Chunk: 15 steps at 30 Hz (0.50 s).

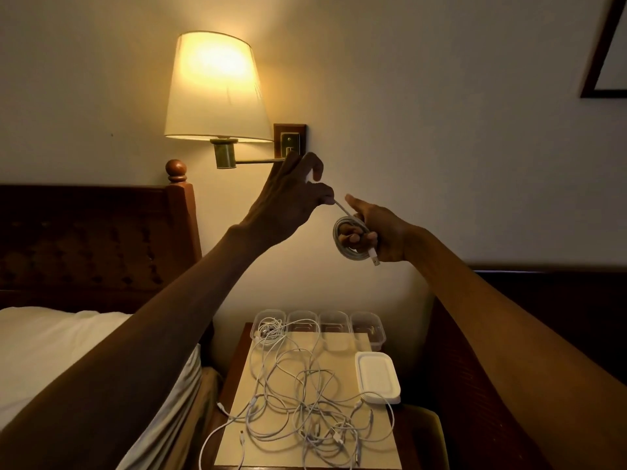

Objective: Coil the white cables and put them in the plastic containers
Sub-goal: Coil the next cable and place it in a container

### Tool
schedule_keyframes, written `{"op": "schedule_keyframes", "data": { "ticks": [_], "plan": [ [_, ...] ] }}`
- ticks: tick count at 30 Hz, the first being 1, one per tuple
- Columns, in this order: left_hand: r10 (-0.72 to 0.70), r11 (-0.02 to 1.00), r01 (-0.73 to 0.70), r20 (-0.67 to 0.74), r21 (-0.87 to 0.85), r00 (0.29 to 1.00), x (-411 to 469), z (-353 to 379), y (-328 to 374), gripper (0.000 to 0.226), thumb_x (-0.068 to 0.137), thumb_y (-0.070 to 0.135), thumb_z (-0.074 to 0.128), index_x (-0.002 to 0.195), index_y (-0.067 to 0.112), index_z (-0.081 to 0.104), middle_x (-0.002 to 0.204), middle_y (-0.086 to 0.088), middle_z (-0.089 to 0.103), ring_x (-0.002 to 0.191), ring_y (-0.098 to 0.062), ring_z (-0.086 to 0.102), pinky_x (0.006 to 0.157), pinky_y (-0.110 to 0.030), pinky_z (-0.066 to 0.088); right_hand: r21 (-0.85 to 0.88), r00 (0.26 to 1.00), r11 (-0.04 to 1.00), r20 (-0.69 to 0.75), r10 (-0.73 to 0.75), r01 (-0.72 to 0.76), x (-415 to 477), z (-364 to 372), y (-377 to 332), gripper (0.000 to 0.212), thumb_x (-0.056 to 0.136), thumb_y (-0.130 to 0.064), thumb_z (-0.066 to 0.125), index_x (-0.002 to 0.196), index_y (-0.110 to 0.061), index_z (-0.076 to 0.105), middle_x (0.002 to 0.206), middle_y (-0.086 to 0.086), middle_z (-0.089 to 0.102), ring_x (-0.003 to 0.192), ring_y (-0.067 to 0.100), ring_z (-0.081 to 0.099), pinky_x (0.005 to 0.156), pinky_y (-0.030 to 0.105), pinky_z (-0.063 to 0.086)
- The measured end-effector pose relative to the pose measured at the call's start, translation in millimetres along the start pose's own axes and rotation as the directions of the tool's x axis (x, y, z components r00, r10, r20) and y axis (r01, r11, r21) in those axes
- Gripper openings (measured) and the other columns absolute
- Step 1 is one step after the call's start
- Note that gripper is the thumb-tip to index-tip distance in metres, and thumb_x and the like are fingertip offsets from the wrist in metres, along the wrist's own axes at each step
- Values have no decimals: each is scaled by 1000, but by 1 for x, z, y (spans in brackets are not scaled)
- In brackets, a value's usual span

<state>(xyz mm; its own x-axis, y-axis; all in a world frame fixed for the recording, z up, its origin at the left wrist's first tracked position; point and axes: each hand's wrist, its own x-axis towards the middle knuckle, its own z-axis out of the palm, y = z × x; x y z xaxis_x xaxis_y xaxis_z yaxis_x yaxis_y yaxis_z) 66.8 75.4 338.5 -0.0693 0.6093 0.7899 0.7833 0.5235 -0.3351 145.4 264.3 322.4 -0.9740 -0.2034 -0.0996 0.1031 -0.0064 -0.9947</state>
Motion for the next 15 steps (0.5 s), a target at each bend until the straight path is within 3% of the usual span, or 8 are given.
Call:
{"op": "schedule_keyframes", "data": {
  "ticks": [3,6,9,12,15],
  "plan": [
    [10,999,-9,-24,36,1000,-2,6,3,25,94,30,48,101,21,71,115,-5,55,105,-21,44,82,-20,24,16,994,996,72,82,-83,1,-1,0,78,99,-61,21,54,-6,52,50,7,52,29,8,37,37,10,37],
    [-12,1000,13,-40,13,999,-5,12,5,22,93,22,53,102,16,72,109,-6,58,101,-21,46,80,-21,33,40,986,994,133,95,-102,2,-1,-3,77,98,-62,23,60,-3,54,53,8,53,28,8,37,33,11,36],
    [-89,971,89,8,-220,996,-17,18,12,16,91,7,63,103,9,73,99,-6,65,90,-13,58,74,-12,42,90,980,994,193,51,-70,0,-1,-8,73,100,-58,25,64,-2,55,54,8,53,29,7,38,33,11,38],
    [-268,822,325,186,-467,945,-22,16,21,18,93,3,60,104,7,74,87,-1,70,71,-2,65,66,-3,45,85,978,996,206,16,-34,-1,0,-7,72,102,-53,25,60,-4,58,52,6,51,29,8,36,34,11,37],
    [-355,614,501,354,-609,865,-22,13,21,19,94,5,60,108,7,73,92,-3,74,76,-2,70,75,-11,54,66,979,998,201,-29,16,-2,2,-4,61,103,-48,27,68,-4,50,49,4,51,28,8,34,33,11,34]
  ]
}}
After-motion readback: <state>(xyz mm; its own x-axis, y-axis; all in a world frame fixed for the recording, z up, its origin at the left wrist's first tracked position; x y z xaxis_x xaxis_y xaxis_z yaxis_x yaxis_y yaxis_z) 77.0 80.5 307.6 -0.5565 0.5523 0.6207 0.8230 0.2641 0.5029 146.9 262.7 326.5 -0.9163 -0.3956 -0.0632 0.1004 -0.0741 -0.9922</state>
